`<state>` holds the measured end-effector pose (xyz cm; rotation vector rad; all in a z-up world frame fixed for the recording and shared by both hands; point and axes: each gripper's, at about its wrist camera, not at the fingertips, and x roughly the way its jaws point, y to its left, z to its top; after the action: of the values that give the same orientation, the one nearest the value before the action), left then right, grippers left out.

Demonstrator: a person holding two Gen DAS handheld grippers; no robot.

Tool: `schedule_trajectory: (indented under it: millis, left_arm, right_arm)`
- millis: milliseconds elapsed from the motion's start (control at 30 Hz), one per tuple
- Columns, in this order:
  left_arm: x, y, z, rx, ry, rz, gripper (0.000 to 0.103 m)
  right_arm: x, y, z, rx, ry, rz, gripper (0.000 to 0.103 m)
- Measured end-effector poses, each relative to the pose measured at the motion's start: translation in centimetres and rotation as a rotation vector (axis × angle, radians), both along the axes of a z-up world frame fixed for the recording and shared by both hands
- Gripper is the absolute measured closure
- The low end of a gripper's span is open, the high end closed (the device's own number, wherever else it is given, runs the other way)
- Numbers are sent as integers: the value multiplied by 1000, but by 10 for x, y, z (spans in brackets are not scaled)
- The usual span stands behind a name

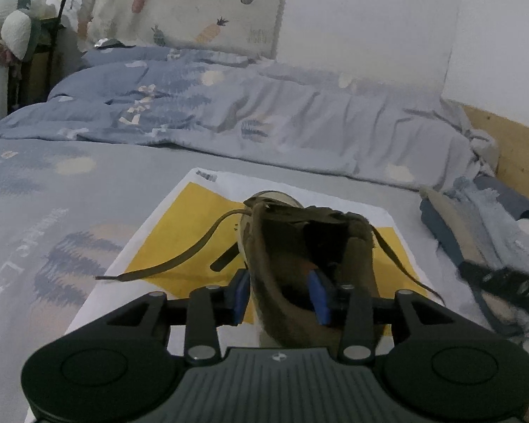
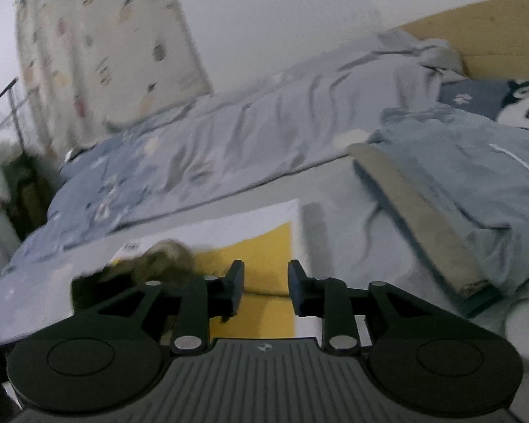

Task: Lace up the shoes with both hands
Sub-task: 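Open the left gripper and lift it off the sneaker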

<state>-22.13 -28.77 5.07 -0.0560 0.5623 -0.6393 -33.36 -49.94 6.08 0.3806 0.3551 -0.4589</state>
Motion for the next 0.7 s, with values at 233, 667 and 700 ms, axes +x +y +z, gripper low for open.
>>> schedule_trajectory:
  millis: [233, 667, 700]
  left_arm:
    - [-26, 21, 5, -14, -74, -20, 66]
    - [-15, 70, 7, 26, -128, 74, 65]
    - [-11, 75, 7, 38, -134, 76, 65]
  right_arm:
    - [-2, 33, -10, 1, 44, 70, 74]
    - [-5, 98, 18, -132, -118, 148, 73]
    - [0, 107, 21, -133, -138, 173, 72]
